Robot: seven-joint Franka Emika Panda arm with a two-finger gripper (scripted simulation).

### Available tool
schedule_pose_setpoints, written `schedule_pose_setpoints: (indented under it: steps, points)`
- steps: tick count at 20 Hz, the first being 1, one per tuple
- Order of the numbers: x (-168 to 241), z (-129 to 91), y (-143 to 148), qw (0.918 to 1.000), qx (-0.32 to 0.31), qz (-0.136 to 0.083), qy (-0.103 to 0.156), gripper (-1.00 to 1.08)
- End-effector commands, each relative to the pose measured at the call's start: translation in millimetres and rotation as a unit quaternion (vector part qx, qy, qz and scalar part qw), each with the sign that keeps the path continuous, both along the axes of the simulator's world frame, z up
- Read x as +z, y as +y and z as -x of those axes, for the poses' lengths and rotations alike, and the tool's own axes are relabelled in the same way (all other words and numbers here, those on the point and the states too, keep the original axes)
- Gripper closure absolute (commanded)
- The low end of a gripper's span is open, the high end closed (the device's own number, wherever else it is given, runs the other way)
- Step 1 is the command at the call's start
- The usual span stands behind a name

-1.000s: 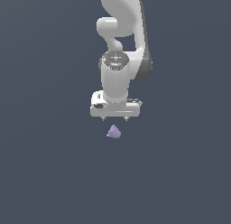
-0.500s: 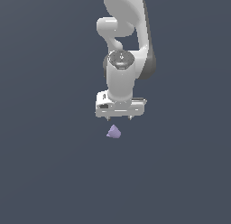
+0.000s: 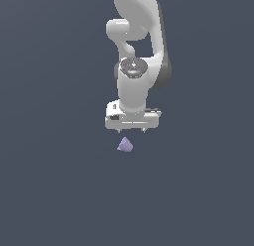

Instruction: Pick up the object and move it to a goal position.

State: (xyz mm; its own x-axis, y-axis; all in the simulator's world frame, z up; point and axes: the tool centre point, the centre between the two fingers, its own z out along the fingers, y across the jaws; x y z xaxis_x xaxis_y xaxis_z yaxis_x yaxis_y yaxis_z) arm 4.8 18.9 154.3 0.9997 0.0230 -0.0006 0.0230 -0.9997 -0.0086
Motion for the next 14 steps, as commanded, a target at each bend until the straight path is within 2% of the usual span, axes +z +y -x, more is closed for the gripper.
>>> schedule_pose_setpoints:
  steps: [1,8,14]
  points:
    - [-5,-1,-1,0.9999,-0.015,0.0,0.0,-0.92]
    - [-26,-4,-8,0.9965,-0.084,0.0,0.001,-0.92]
    - [-49,-6,-16,0.9875,-0.158,0.001,0.001,-0.92]
